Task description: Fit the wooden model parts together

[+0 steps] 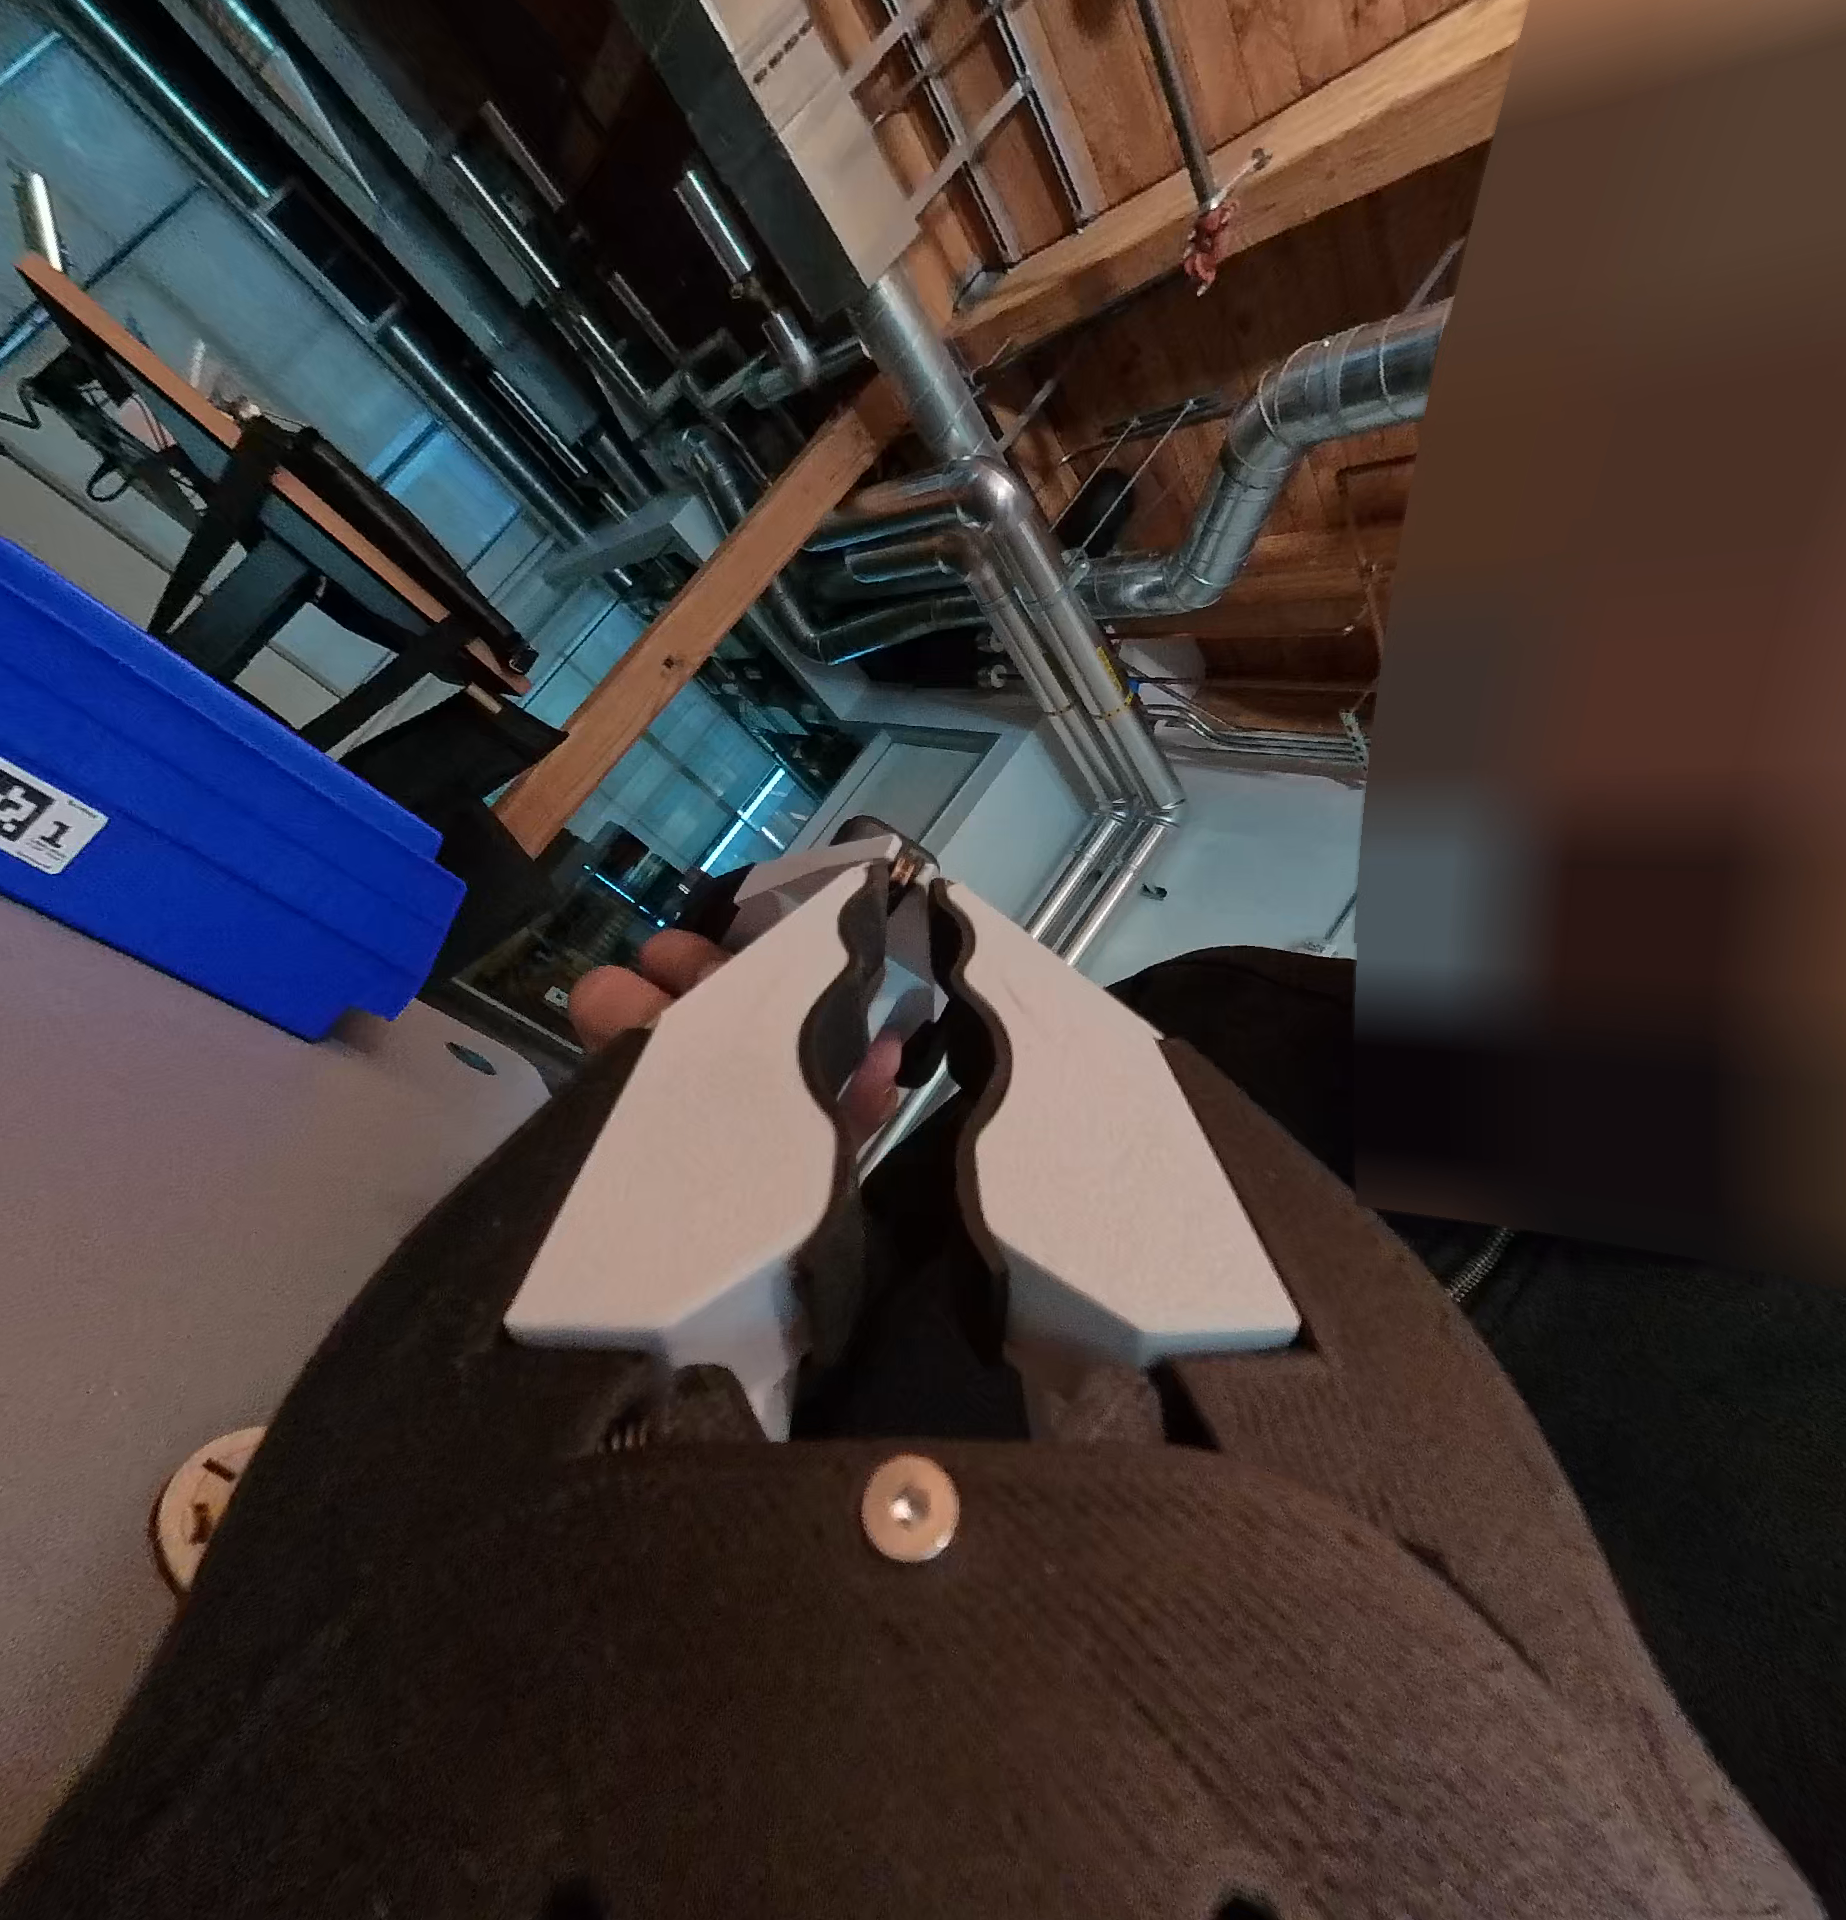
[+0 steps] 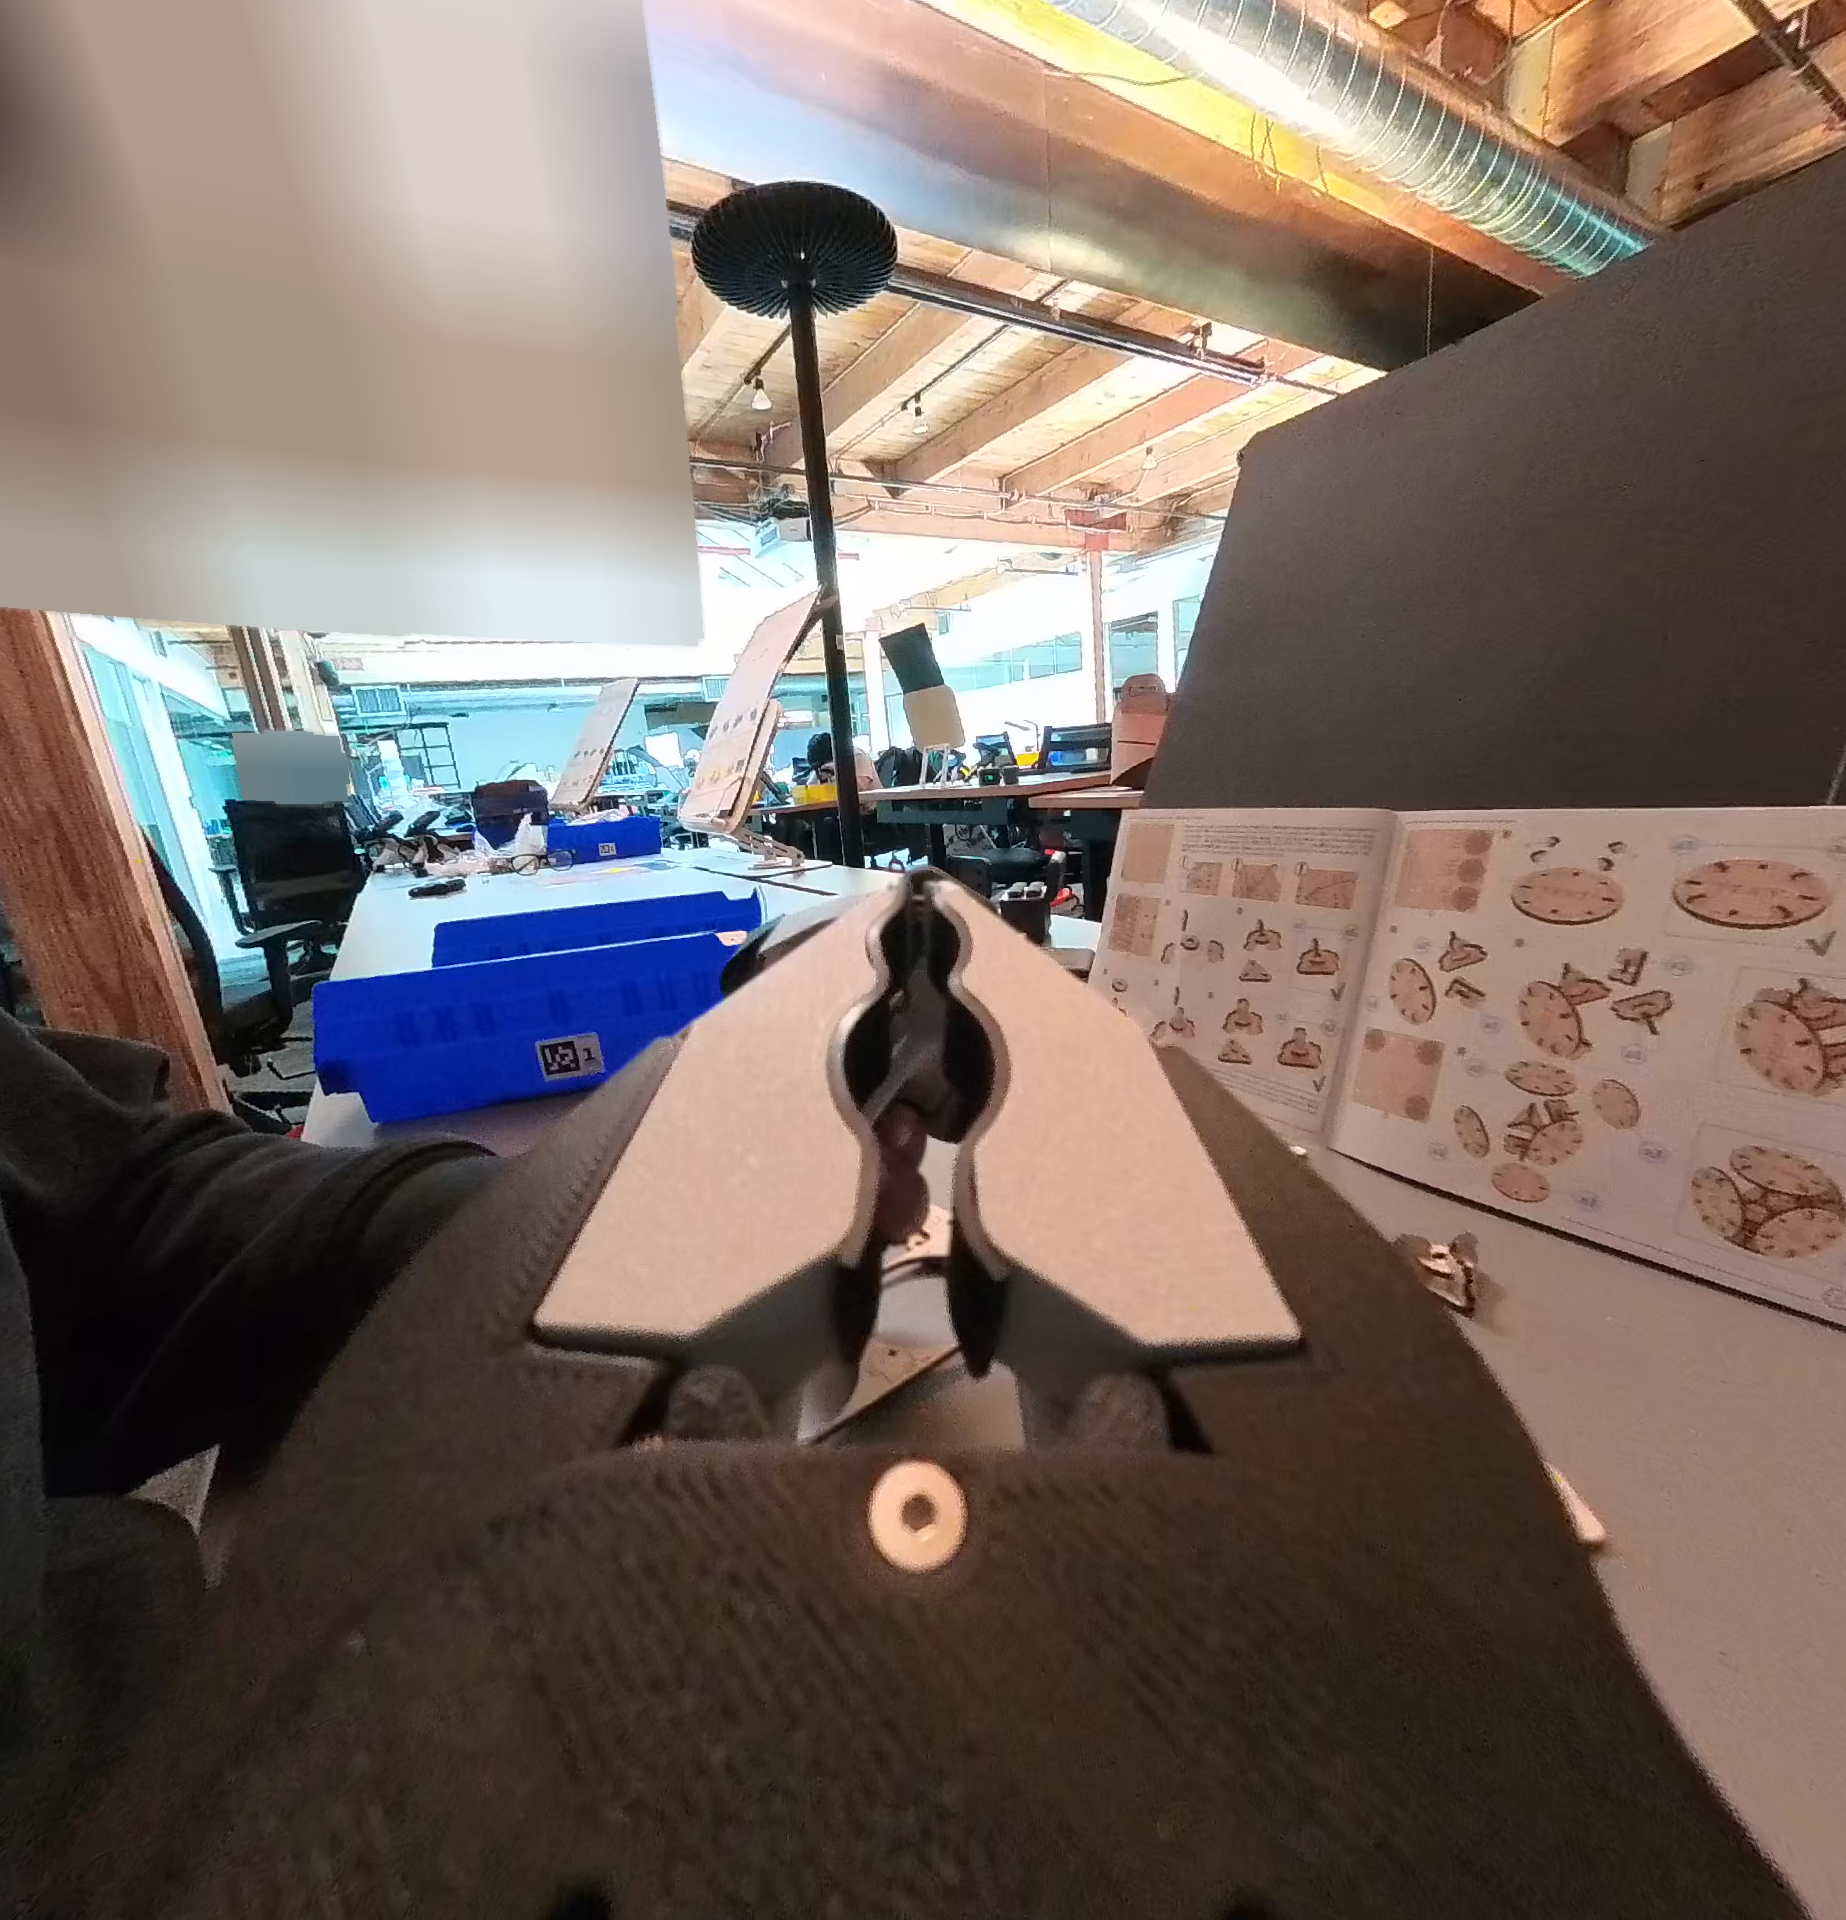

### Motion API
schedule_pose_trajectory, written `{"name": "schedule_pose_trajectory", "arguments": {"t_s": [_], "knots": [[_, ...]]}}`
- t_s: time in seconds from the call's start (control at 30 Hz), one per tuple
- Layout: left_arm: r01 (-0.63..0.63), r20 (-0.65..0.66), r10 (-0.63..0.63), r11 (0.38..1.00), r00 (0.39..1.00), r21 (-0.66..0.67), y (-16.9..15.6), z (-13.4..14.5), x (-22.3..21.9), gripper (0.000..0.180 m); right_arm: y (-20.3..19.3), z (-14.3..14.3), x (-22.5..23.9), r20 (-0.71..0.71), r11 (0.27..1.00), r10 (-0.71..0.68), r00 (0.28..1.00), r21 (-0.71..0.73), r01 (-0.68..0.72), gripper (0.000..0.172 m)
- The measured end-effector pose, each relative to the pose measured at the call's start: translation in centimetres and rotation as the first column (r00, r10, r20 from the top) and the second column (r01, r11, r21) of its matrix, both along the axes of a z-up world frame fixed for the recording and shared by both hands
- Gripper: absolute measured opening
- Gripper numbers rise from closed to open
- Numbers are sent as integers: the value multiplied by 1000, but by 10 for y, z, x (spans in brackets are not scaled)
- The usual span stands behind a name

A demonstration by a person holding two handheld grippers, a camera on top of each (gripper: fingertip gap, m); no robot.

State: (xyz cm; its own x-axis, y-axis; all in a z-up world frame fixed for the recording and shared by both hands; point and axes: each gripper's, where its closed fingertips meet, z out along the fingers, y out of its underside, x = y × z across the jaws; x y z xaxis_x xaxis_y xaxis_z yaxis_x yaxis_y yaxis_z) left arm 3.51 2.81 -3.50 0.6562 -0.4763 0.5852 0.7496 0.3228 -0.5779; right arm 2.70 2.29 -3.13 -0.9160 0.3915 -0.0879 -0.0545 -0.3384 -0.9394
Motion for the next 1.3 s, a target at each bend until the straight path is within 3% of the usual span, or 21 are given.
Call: {"name": "schedule_pose_trajectory", "arguments": {"t_s": [0.7, 0.97, 1.1, 1.2, 1.3], "knots": [[-7, 1, 7, 1000, 1000, -21, -3, -2, -4, 0, 9, -10, -5, -57, 988, -50, 997, 144, 58, 0], [-167, -32, 165, 982, 986, -88, -19, -4, -26, 0, 42, -16, -34, 83, 972, -181, 980, 169, 166, 0], [-221, -58, 216, 968, 975, -118, -21, -6, -30, 0, 73, -47, -66, 255, 926, -291, 922, 316, 205, 8], [-231, -61, 225, 964, 972, -128, -20, -7, -31, 0, 90, -97, -82, 392, 866, -345, 853, 484, 128, 23], [-237, -65, 230, 962, 971, -136, -19, -9, -32, 0, 101, -141, -94, 410, 768, -420, 809, 636, 76, 27]]}}
